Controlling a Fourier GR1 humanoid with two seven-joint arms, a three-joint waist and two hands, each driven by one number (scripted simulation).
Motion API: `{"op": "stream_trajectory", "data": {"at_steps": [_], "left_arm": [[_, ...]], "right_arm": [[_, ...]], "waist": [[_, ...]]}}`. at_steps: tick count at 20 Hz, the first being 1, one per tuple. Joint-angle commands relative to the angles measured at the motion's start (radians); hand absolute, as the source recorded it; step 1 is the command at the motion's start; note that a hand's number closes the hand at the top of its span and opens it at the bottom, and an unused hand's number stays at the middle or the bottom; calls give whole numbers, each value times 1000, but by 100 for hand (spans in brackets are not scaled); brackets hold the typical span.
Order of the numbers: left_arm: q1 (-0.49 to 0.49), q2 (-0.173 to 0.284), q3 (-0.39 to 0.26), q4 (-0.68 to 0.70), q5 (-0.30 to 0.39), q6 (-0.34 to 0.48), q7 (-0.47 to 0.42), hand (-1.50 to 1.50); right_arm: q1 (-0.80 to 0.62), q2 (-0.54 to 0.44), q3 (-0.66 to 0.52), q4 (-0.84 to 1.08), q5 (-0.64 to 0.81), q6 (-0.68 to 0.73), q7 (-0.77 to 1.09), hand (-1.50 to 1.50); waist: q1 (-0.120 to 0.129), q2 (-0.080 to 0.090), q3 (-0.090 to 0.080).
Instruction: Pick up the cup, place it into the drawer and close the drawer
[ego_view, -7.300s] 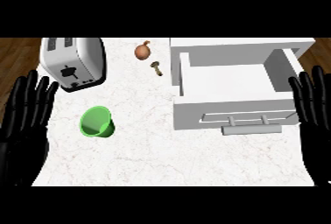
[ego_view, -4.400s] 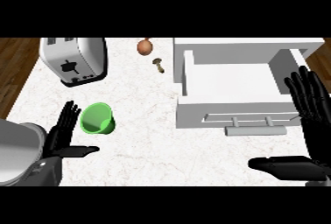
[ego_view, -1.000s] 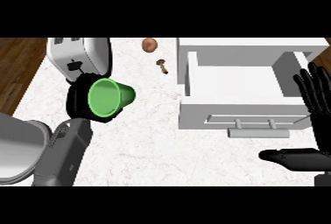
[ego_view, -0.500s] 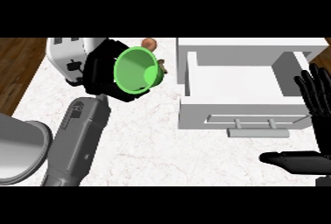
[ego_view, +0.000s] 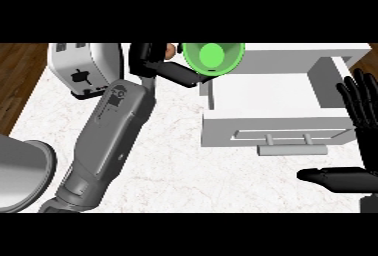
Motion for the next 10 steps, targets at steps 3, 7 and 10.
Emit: {"op": "stream_trajectory", "data": {"at_steps": [3, 7, 10], "left_arm": [[-185, -2, -40, 127, 65, 97, 82, 150], [-236, -2, -68, 262, 140, 128, 69, 150], [-294, -2, -138, 356, 188, 166, 40, 150]], "right_arm": [[-1, 5, 15, 49, 27, 12, -50, -150], [46, 20, 40, -30, 33, 8, -17, -150], [11, 3, 7, -46, -2, 7, 15, -150]], "waist": [[-6, 3, 0], [-22, 5, 0], [-30, 7, 0]]}}
